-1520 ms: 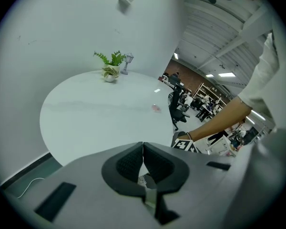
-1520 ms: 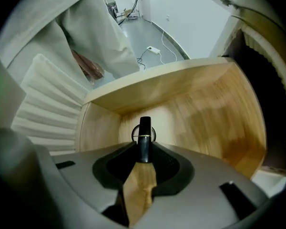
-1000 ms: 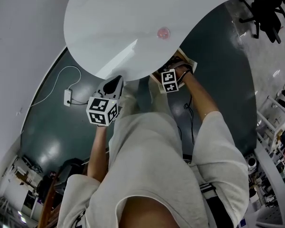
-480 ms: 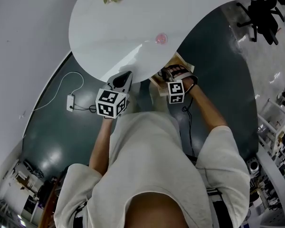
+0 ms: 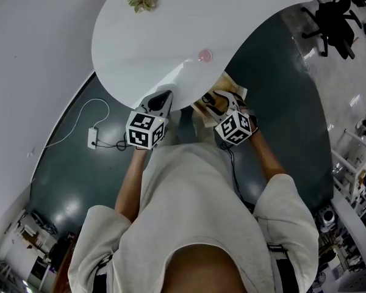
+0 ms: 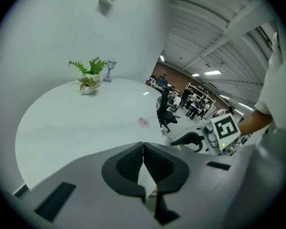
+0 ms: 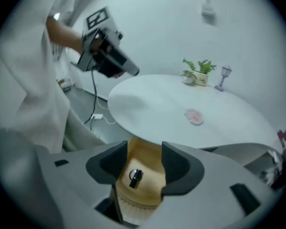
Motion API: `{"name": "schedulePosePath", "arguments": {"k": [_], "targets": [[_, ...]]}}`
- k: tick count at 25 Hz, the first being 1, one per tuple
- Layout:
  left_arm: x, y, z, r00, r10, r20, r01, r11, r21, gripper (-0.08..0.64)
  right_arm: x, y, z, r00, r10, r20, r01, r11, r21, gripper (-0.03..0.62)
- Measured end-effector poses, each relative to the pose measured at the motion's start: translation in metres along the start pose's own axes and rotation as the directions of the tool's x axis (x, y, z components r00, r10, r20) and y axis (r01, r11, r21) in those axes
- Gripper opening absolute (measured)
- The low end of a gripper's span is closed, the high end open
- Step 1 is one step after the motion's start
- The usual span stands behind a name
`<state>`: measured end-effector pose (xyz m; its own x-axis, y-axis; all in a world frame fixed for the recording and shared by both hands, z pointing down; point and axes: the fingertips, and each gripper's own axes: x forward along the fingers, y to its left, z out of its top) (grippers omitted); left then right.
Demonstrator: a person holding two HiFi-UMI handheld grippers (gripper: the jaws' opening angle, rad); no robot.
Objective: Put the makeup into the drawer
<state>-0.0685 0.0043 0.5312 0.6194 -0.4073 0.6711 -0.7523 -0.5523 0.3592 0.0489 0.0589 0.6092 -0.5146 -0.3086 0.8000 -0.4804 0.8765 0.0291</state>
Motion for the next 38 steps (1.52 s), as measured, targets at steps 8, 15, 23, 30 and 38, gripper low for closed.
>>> {"name": "schedulePosePath", "arguments": {"k": [8, 15, 23, 30, 38], "targets": [[0.003, 0.002, 0.005, 1.000, -0.002, 0.004, 0.002, 1.000, 0.000, 0.011, -0.017, -0.058, 0.047, 0.960, -0.176, 0.216, 0.067, 0.900, 0.432, 0.229], [-0.002, 0.011, 0.005, 1.000, 0.017, 0.010, -0.017, 1.000, -0.015, 0.011, 0.015, -0.107, 0.050, 0.959, -0.242, 0.148, 0.161, 0.894, 0.418, 0.261], [-0.013, 0.028, 0.001, 0.998, 0.056, 0.015, -0.055, 0.997, -0.047, 0.011, 0.046, -0.144, 0.061, 0.966, -0.236, 0.108, 0.168, 0.886, 0.433, 0.282], [-0.020, 0.041, 0.000, 0.997, 0.075, 0.020, -0.073, 0.995, -0.065, 0.011, 0.067, -0.151, 0.060, 0.978, -0.204, 0.044, 0.172, 0.906, 0.386, 0.265], [-0.018, 0.044, -0.001, 0.998, 0.067, 0.018, -0.066, 0.996, -0.062, 0.011, 0.071, -0.150, 0.056, 0.979, -0.203, 0.020, 0.181, 0.910, 0.373, 0.235]]}}
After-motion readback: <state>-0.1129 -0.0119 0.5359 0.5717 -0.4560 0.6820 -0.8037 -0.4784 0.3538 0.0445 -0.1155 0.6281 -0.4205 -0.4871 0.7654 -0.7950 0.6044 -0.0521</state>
